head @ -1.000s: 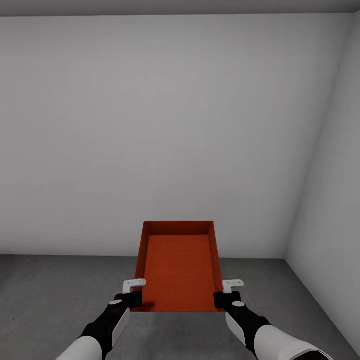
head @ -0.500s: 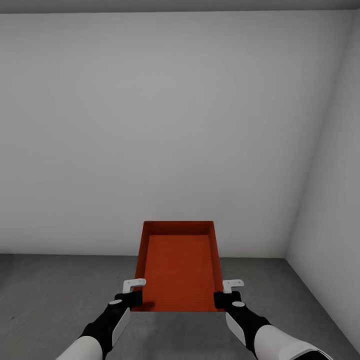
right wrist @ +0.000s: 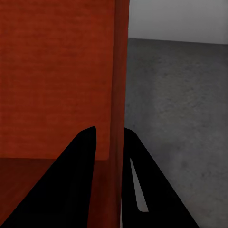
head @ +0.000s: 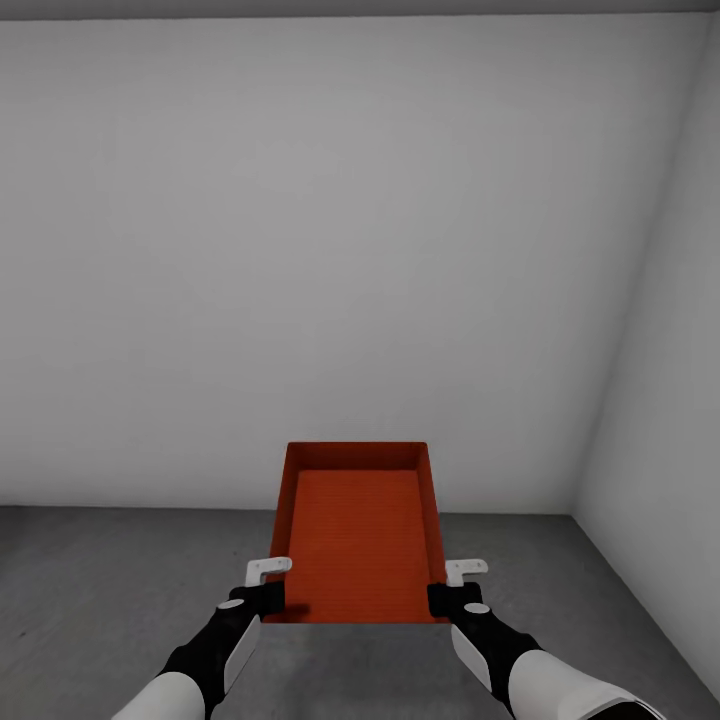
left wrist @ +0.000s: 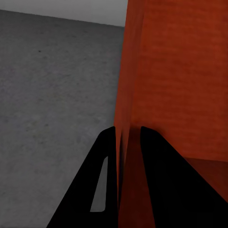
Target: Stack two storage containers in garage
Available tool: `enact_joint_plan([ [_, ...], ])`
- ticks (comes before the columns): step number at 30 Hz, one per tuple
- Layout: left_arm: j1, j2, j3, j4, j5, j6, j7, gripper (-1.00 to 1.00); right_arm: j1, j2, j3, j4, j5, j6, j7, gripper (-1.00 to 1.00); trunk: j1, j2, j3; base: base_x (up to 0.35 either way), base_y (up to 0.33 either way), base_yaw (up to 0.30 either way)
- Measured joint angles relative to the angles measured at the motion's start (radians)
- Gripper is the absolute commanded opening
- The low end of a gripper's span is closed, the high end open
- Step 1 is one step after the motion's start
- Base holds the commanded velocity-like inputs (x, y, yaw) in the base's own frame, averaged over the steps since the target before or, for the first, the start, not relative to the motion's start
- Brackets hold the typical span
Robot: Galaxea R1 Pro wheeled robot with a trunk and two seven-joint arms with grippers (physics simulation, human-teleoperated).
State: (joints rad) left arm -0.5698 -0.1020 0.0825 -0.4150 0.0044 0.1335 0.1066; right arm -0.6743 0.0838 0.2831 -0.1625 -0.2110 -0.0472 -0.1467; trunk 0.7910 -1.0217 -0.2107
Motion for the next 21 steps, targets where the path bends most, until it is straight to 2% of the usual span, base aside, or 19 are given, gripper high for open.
enact_joint_plan([
  [21,0.000,0.000,0.000,0.000,0.000,0.000,0.000,-1.00,0.000,0.000,0.000,0.000,0.000,0.000,0.000,-1.00,0.081,-0.147,-0.066,0.000,0.000,0.000],
])
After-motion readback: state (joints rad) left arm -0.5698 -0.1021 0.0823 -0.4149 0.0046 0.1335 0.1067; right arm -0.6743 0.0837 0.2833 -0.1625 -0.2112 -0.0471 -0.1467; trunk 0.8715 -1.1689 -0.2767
